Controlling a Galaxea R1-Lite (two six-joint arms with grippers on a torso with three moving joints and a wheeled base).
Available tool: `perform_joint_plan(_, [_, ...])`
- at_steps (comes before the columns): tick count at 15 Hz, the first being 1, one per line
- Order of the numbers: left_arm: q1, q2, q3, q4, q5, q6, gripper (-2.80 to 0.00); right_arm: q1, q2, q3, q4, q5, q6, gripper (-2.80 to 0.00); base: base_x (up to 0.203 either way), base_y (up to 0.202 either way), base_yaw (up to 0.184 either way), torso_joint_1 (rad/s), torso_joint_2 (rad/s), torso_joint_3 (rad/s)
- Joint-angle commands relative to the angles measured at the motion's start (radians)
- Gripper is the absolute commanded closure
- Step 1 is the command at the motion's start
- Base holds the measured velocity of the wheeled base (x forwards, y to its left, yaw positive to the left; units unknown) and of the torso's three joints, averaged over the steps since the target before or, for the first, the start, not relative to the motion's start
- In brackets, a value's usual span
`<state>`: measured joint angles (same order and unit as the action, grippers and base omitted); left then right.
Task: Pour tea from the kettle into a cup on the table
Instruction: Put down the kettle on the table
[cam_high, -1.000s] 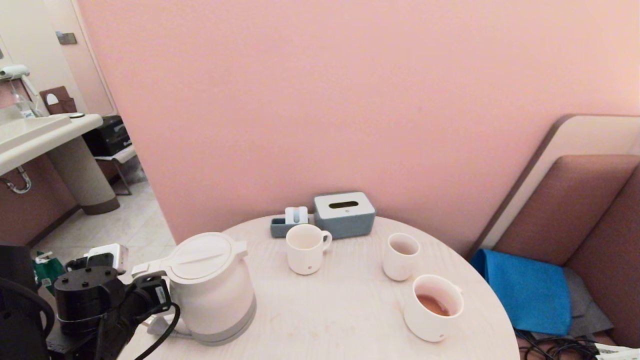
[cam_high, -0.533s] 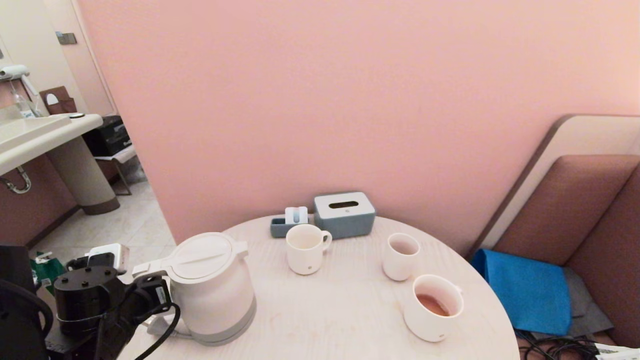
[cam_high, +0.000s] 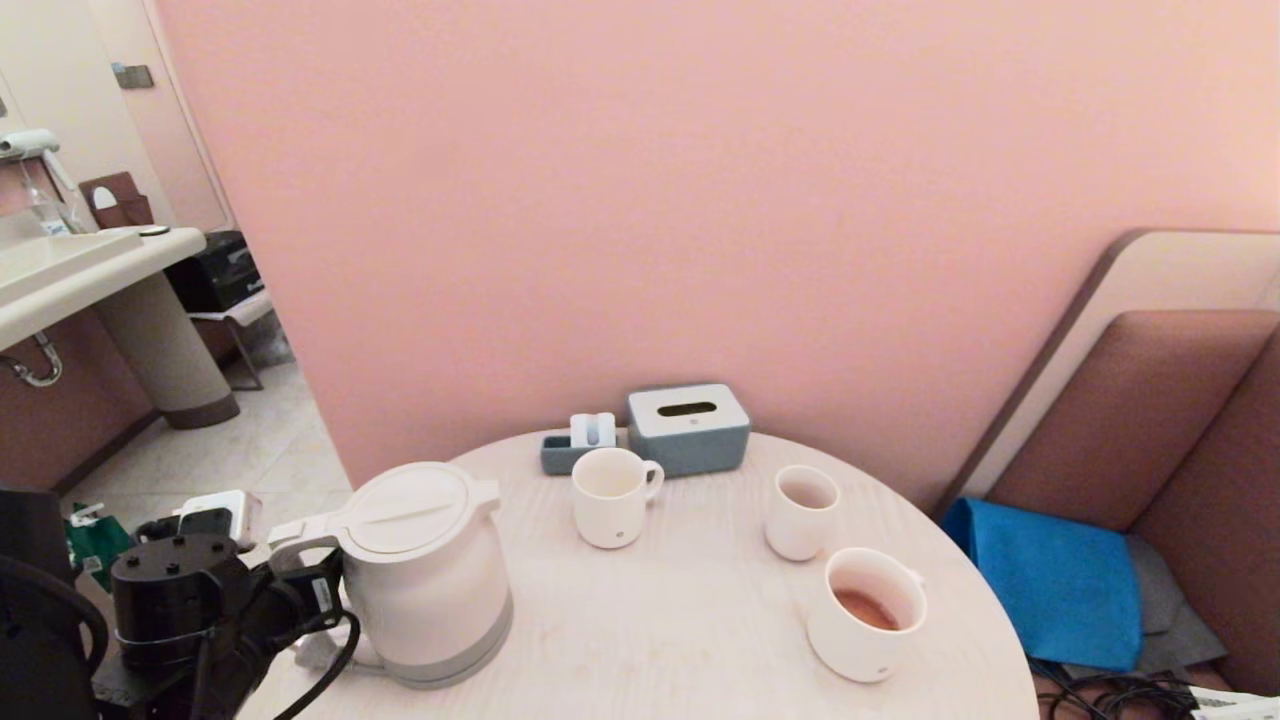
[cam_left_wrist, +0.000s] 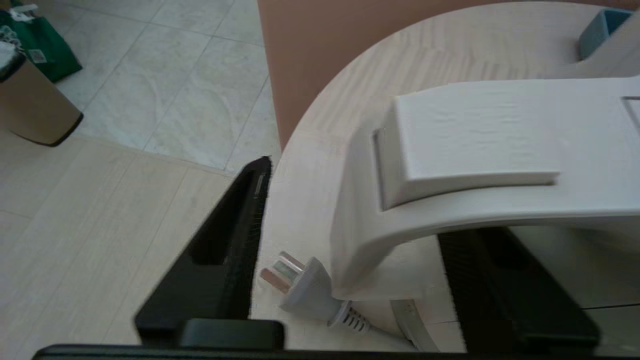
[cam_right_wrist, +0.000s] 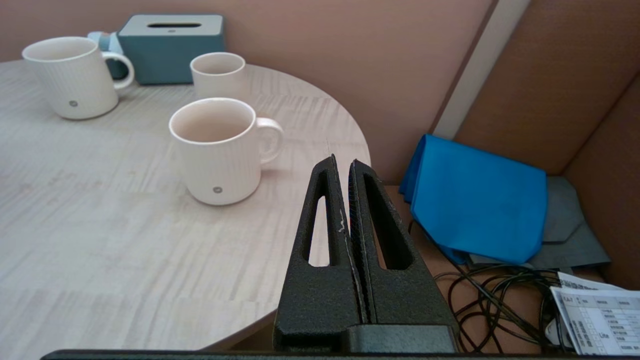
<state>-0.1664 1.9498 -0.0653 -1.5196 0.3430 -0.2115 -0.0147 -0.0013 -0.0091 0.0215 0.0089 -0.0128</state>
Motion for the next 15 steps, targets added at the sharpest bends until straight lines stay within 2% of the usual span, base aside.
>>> perform_joint_plan(1, [-0.001, 0.0, 0.002, -0.05, 0.001, -0.002, -2.8, 0.001, 0.001, 0.0, 0.0, 0.0, 0.0, 0.0, 0.0, 0.0, 0.0, 0.0, 0.0, 0.0])
perform_joint_plan(9, [-0.001, -0.038, 0.065, -0.05, -0.002, -0.005, -2.8, 0.001, 0.001, 0.0, 0.0, 0.0, -0.001, 0.0, 0.0, 0.0, 0.0, 0.0, 0.0, 0.0])
perform_joint_plan(15, [-0.002, -0.119, 0.065, -0.05, -0.001, -0.007, -2.8, -0.001, 0.001, 0.0, 0.0, 0.0, 0.0, 0.0, 0.0, 0.0, 0.0, 0.0, 0.0, 0.0])
